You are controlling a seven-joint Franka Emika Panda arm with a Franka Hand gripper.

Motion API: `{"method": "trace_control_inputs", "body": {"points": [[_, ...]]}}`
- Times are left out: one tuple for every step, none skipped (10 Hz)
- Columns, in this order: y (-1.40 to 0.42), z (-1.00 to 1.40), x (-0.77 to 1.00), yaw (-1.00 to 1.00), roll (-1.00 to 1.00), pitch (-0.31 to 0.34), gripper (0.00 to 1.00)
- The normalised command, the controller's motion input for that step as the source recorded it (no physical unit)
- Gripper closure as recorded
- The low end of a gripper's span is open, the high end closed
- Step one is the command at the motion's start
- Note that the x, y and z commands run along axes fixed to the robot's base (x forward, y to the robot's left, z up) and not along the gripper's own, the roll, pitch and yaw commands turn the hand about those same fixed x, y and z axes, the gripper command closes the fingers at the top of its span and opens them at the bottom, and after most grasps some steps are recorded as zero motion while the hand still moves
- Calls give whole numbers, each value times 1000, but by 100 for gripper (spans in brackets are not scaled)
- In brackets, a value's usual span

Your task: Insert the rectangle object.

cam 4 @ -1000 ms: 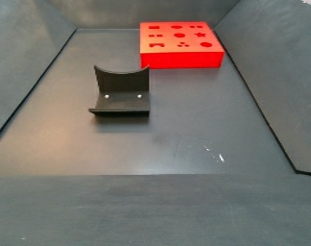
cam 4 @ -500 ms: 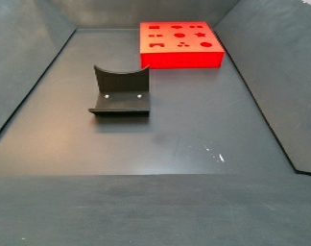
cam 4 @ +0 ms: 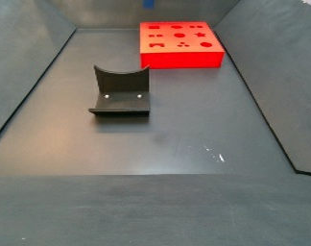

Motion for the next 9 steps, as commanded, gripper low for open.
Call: {"method": "trace_control_inputs", "body": {"points": [[-269, -586, 69, 189, 0, -83, 100], [-91, -163, 0, 29, -34, -49, 100], [-34, -371, -63, 51, 109, -53, 100], [-160, -331, -169, 11, 216, -47, 100], [-200, -291, -169, 0, 151, -60, 100], [-246, -254, -137, 0, 109, -66, 100], [-177, -194, -69, 0, 17, -64, 100], [-100, -189, -34, 0, 37, -50, 100], [-29, -189, -23, 0, 57, -29, 100]]}}
